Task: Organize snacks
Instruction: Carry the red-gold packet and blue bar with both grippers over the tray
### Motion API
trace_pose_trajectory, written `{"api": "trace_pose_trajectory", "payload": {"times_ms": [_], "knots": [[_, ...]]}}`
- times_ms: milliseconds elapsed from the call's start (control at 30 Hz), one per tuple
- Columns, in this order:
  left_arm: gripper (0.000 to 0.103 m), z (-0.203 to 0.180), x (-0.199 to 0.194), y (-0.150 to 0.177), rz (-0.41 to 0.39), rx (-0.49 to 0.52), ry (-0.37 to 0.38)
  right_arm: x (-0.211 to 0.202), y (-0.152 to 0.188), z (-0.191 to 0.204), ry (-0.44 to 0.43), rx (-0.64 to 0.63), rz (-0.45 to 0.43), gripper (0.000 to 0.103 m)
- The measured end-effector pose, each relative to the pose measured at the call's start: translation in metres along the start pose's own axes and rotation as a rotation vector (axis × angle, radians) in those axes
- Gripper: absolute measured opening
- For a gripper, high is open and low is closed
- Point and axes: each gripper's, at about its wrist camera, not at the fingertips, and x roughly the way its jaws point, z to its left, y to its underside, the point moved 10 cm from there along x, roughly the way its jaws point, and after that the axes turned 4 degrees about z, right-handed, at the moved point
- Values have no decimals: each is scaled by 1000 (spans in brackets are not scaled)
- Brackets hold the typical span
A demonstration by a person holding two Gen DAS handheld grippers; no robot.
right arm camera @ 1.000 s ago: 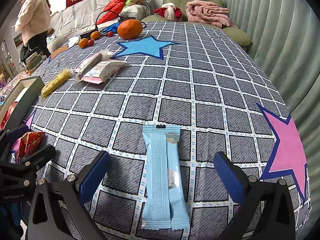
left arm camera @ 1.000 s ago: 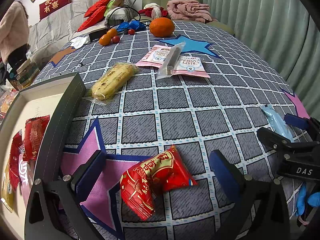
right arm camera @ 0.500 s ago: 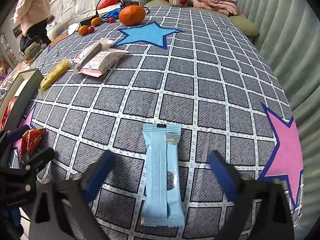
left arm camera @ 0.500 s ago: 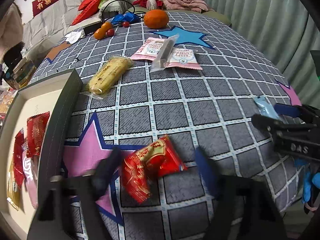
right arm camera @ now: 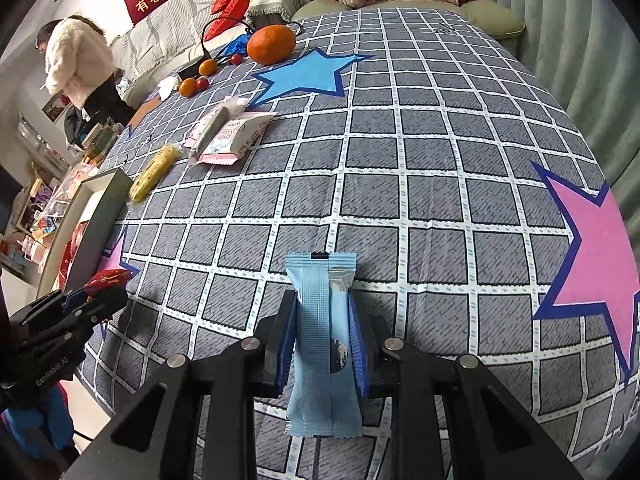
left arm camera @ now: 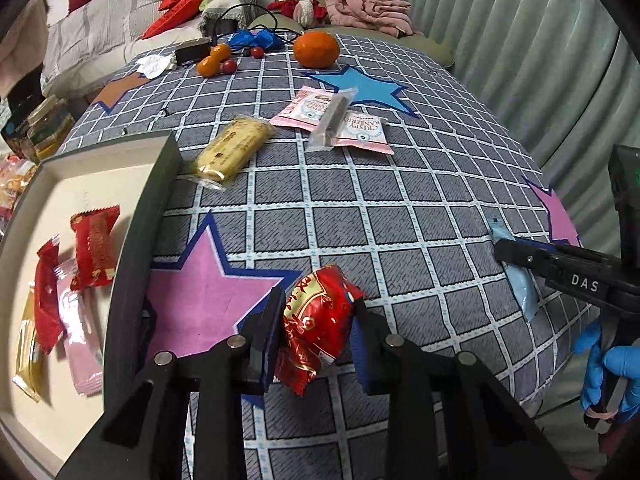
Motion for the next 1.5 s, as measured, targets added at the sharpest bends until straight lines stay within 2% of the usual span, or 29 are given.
{"api": "trace_pose_trajectory", "payload": {"times_ms": [200, 367, 567, 600, 633, 667, 700, 767, 800, 900, 1033, 1167, 1367, 1500], "knots": [[33, 3, -12, 3, -20, -6, 8, -6, -1, 12, -18, -15, -15, 26], [33, 4, -21, 3, -42, -4, 3, 8, 5, 13, 33, -33, 40, 27], [34, 6, -24, 7, -40, -10, 6, 10, 8, 17, 88, -82, 40, 30], [34, 6, -25, 7, -43, -11, 9, 10, 9, 21, 73, -91, 45, 43], [34, 6, -27, 7, -46, -13, 12, 10, 10, 24, 66, -97, 48, 67], [34, 6, -29, 7, -51, -13, 15, 12, 13, 25, 97, -107, 56, 76], [34, 6, -31, 8, -57, -12, 15, 13, 15, 24, 125, -126, 52, 77], [34, 7, -35, 8, -68, -7, 12, 14, 19, 25, 198, -174, 43, 75], [34, 7, -36, 9, -71, -7, 12, 13, 21, 26, 206, -182, 37, 68], [34, 11, -43, 10, -92, -16, 22, 8, 22, 29, 197, -170, 32, 24], [34, 22, -64, 6, -146, -31, 34, 0, 19, 39, 112, -131, 20, 24], [34, 47, -87, -4, -189, -71, 26, -13, 5, 71, 31, -141, 7, 24], [33, 109, -125, -22, -271, -129, -49, -26, -23, 146, -88, -210, -13, 24], [34, 160, -140, -27, -294, -205, -103, -22, -36, 198, -144, -261, 1, 24]]}}
